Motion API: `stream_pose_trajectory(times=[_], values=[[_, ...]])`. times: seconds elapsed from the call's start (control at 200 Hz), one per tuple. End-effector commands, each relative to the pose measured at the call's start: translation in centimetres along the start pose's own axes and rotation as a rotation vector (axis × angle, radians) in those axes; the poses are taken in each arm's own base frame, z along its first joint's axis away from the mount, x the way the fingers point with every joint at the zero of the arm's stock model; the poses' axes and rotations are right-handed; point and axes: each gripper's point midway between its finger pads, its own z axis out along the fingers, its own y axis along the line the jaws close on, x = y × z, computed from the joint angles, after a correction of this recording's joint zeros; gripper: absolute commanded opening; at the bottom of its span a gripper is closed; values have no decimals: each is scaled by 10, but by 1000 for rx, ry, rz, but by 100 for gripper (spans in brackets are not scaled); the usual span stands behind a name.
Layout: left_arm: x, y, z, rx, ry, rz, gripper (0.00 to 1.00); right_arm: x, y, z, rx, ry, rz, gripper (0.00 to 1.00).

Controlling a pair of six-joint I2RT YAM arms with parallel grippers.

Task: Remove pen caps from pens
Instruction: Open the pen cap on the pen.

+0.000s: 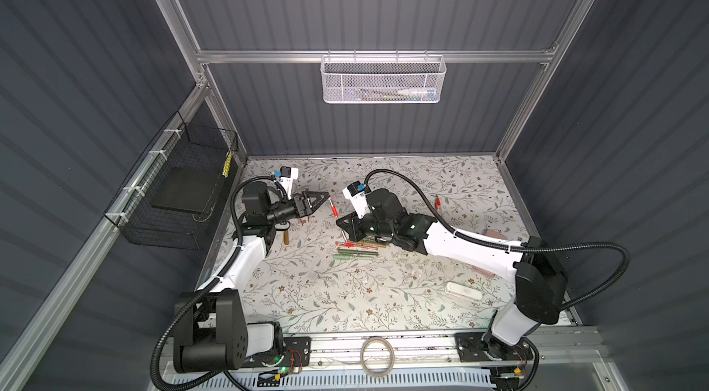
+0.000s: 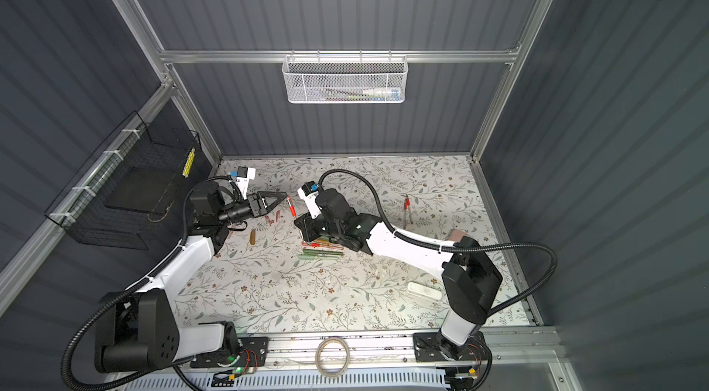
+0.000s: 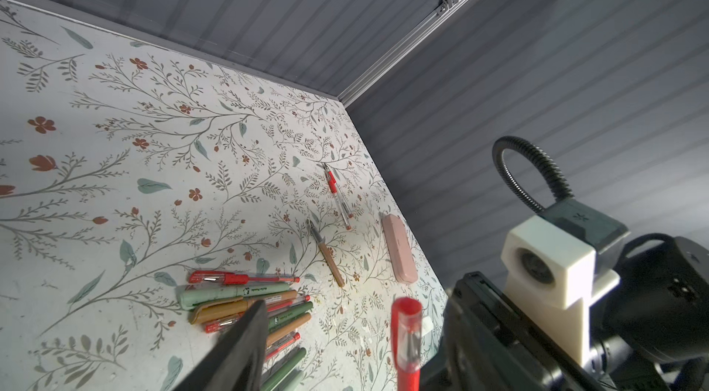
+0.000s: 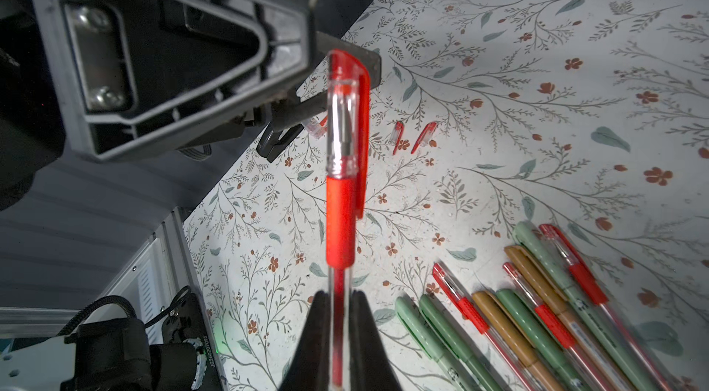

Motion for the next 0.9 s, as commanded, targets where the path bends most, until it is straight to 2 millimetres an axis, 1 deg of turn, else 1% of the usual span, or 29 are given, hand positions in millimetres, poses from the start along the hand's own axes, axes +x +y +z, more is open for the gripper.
stream_pose_trajectory(times=[0.0,0.095,0.17,0.265,0.41,0.5,0.57,0.761,0.896], values=[[-4,-2,5,-2,9,29,68,-8,2,7,43,-18,-9,0],[-4,-1,8,-10,18,21,64,-6,-2,11,113,11,-18,0],[0,-1,11,-12,30,33,63,-7,0,13,148,4,-36,0],[2,-1,14,-16,38,35,61,-5,1,22,168,28,-41,0],[-1,-1,13,-29,38,36,50,-8,3,26,214,27,-66,0],[-1,1,14,-37,34,44,43,-5,0,30,232,46,-69,0],[-2,-1,13,-43,37,47,40,-5,-3,29,259,65,-76,0],[-1,1,12,-53,39,58,36,5,-12,30,297,75,-72,0],[-1,0,12,-55,43,51,29,6,-14,30,307,68,-72,0]])
